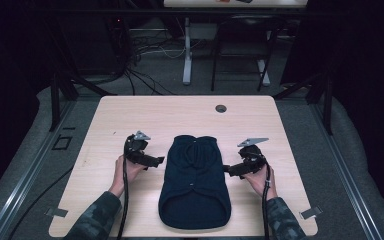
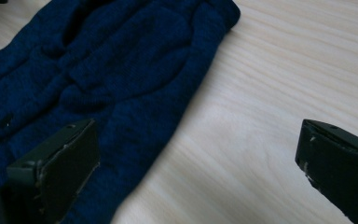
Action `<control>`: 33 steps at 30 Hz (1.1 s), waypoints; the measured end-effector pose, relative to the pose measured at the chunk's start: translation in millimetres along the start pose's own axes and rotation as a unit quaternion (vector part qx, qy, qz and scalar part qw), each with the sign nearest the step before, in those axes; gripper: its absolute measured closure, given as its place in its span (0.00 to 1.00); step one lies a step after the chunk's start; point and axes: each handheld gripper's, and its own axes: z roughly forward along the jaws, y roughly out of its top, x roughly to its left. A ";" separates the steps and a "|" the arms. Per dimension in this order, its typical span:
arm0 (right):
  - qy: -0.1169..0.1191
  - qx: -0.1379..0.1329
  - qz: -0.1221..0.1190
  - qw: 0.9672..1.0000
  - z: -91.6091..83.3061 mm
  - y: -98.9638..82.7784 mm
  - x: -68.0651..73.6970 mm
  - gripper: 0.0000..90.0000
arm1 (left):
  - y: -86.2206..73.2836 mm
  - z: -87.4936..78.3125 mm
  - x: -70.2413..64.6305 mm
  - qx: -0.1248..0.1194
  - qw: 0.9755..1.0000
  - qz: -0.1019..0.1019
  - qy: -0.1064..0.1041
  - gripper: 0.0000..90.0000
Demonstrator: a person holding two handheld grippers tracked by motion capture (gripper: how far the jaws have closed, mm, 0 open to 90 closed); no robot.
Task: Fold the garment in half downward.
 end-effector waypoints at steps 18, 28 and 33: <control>0.014 0.020 -0.011 1.000 42.8 35.5 3.6 0.00 | 37.7 36.4 -12.1 0.016 0.999 0.005 -0.035 0.00; 0.005 0.034 -0.001 0.999 67.5 46.7 -1.5 0.00 | 48.4 58.7 -20.4 0.037 0.998 0.015 -0.043 0.00; 0.000 0.037 -0.002 0.999 78.0 50.9 2.6 0.00 | 49.0 66.4 -23.4 0.050 0.998 0.020 -0.040 0.00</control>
